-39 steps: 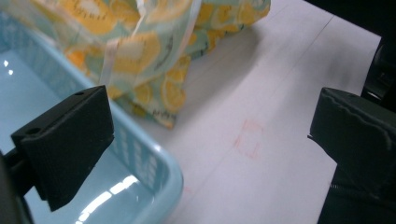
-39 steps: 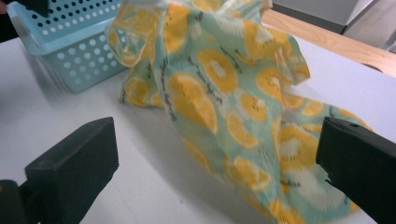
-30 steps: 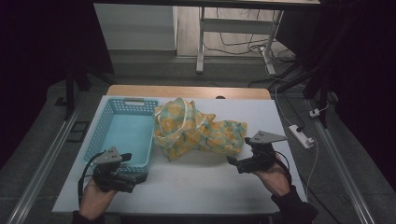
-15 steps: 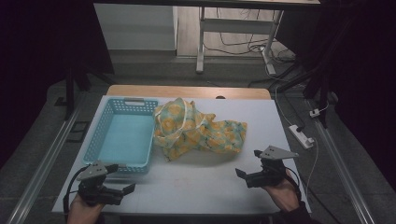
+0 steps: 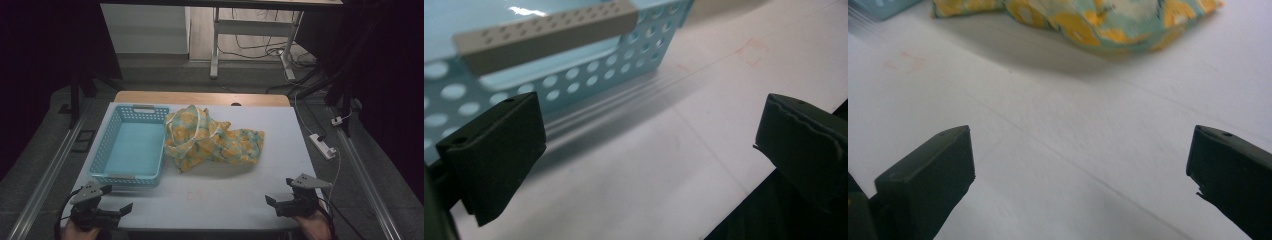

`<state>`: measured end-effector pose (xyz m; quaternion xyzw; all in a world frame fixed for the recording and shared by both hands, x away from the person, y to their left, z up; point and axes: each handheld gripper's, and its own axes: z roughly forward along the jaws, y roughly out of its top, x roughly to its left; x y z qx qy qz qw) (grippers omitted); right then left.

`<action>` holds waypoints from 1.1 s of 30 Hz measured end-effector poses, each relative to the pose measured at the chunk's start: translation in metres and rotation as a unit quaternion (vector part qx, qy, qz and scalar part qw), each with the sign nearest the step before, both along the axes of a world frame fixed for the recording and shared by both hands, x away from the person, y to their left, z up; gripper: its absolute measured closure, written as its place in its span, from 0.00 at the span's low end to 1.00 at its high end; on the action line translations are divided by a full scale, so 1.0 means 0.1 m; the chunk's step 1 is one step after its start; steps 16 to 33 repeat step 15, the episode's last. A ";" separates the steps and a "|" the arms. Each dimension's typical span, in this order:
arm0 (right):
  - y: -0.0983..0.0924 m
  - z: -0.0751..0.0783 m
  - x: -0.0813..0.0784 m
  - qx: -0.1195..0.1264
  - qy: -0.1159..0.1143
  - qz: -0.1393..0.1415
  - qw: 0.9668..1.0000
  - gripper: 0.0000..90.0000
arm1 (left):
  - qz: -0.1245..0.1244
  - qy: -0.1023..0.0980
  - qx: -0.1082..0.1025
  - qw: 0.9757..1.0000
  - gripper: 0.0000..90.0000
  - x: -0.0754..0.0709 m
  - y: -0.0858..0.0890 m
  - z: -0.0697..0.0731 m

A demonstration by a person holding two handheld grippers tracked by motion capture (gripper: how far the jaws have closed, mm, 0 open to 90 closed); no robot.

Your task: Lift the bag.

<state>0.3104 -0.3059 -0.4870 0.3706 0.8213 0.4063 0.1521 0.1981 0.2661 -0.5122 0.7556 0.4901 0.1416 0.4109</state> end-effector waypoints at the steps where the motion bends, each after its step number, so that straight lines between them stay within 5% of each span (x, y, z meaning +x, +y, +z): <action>1: -0.02 -0.01 -0.01 -0.002 0.001 -0.002 1.000 0.00 | 0.003 0.003 0.001 1.000 0.00 -0.01 0.01 -0.01; 14: -0.13 -0.09 -0.09 -0.021 0.031 -0.016 0.999 0.00 | 0.009 0.034 0.021 0.999 0.00 -0.02 0.04 -0.08; 33: -0.13 -0.09 -0.09 -0.025 0.032 -0.016 0.999 0.00 | 0.010 0.035 0.019 0.999 0.00 -0.02 0.04 -0.08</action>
